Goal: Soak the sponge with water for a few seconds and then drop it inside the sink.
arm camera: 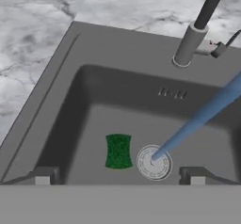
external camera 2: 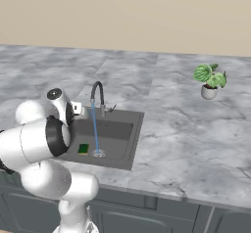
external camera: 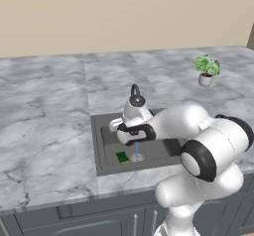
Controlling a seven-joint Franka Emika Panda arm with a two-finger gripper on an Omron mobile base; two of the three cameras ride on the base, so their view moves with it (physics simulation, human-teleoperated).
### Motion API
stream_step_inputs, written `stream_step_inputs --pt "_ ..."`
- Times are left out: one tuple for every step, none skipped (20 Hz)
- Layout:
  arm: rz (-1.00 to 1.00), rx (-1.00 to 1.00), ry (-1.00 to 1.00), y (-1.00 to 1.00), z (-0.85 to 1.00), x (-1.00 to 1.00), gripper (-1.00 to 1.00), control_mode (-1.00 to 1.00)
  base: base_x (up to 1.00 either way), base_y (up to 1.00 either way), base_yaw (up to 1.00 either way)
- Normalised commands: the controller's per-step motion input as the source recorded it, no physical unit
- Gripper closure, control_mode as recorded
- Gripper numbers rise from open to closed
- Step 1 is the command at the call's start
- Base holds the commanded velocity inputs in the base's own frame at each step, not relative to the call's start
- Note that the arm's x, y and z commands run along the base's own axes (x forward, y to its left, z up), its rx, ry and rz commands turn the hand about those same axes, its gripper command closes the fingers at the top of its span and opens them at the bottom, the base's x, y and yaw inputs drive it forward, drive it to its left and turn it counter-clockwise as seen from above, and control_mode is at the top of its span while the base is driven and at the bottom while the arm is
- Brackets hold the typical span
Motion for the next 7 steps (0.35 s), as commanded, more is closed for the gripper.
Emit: stream_step_inputs --pt "0.00 0.00 0.00 0.00 0.72 -0.20 -1.00 -1.00 0.00 0.00 0.00" --pt "0.00 0.00 0.00 0.00 0.67 -0.26 -1.00 -1.00 0.00 0.00 0.00" --pt "0.01 0.00 0.00 0.00 0.61 -0.33 -1.00 -1.00 0.00 0.00 0.00" --pt "0.01 0.00 0.01 0.00 0.56 -0.38 -1.00 -1.00 0.00 0.00 0.00" --pt "0.02 0.00 0.02 0.00 0.46 -0.45 -1.00 -1.00 0.00 0.00 0.00" --pt "0.03 0.00 0.03 0.00 0.41 -0.50 -1.00 -1.00 0.00 0.00 0.00" --pt "0.03 0.00 0.04 0.00 0.39 -0.54 -1.00 -1.00 0.00 0.00 0.00"
